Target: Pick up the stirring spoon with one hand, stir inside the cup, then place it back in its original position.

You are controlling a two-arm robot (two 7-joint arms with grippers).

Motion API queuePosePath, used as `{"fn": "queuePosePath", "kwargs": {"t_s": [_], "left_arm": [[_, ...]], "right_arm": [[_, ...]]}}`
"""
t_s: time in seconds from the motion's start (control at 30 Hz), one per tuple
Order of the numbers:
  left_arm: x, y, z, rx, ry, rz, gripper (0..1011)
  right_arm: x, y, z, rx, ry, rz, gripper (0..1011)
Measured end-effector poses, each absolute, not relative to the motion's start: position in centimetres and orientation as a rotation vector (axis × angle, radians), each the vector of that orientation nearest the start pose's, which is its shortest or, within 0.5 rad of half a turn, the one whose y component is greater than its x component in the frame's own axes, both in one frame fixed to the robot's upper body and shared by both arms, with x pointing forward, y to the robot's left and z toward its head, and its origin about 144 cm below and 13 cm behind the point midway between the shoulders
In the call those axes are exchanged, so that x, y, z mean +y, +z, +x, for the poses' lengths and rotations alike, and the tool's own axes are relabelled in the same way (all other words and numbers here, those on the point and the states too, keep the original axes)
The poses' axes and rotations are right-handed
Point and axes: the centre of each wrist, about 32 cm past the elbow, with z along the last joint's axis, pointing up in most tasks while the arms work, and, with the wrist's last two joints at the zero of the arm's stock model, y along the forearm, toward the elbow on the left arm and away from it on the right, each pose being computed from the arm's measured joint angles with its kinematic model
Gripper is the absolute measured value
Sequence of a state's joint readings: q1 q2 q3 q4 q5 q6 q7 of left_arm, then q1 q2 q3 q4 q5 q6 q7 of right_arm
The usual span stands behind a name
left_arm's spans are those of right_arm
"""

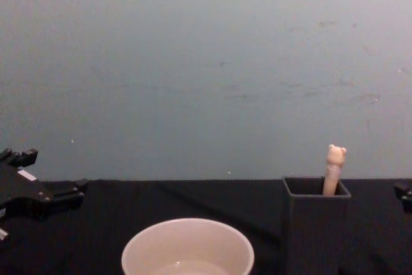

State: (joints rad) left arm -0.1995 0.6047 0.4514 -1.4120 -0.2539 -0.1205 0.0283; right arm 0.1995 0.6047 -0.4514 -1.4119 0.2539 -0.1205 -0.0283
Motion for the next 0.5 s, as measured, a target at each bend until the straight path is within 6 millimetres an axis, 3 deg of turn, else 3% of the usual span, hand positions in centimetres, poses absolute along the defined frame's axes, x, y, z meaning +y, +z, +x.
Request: {"fn": "queuePosePath", "kwargs": {"t_s": [0.5], "left_arm": [[30.97, 113.98, 48.86, -0.285, 1.248, 0.304, 1001]], "right_arm": [[-30.9, 114.05, 48.99, -0.297, -1.256, -0.301, 1000]]}}
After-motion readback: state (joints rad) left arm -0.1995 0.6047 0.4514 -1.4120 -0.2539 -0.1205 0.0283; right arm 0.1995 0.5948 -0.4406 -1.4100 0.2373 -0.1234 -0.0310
